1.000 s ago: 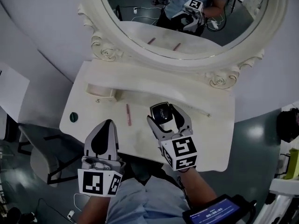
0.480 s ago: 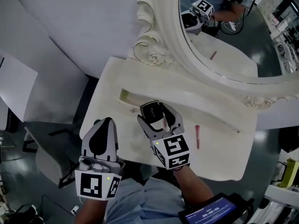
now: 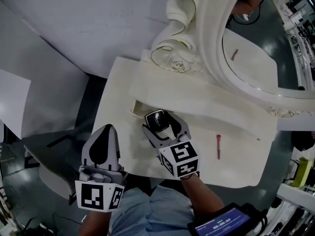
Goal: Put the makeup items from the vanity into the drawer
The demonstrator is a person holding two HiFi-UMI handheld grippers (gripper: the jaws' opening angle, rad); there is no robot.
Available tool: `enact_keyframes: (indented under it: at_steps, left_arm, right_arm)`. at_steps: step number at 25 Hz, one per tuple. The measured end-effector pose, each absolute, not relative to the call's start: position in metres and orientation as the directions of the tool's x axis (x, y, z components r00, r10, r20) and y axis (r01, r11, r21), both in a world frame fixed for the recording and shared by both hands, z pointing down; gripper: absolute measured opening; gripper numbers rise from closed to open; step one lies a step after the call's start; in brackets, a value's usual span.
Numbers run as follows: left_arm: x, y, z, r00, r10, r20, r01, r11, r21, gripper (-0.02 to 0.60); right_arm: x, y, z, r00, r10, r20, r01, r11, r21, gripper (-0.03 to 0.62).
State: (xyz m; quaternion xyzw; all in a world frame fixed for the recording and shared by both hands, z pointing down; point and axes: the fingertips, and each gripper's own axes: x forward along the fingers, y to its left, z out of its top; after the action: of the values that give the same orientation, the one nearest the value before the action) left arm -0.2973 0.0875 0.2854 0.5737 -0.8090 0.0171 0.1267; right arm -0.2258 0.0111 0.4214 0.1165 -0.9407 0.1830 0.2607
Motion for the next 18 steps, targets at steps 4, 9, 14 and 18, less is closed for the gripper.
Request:
enact_keyframes:
  at_steps: [4, 9, 14, 18]
  left_arm:
    - [-0.311, 0.080, 0.290, -0.288, -0.929, 0.234, -0.936, 0.324, 0.135, -0.002]
    - [-0.323, 0.072, 0.291, -0.263, -0.936, 0.233, -0.940, 0.303, 0.156, -0.002]
    - [-0.331, 0.064, 0.291, -0.245, -0.942, 0.231, -0.943, 0.287, 0.169, -0.002]
    - [-0.332, 0.058, 0.294, -0.233, -0.944, 0.233, -0.946, 0.276, 0.171, -0.002]
  right_arm:
    - [-0.236, 0.011, 0.425, -0.819, -0.061, 0.570, -0.328, 0.865, -0.379, 0.342]
    - [-0.241, 0.009, 0.422, -0.830, -0.045, 0.556, -0.384, 0.769, -0.511, 0.344]
    - [-0.240, 0.009, 0.416, -0.843, -0.094, 0.529, -0.377, 0.805, -0.458, 0.345]
    - [-0.240, 0.007, 0.417, -0.840, -0.123, 0.528, -0.382, 0.825, -0.416, 0.344]
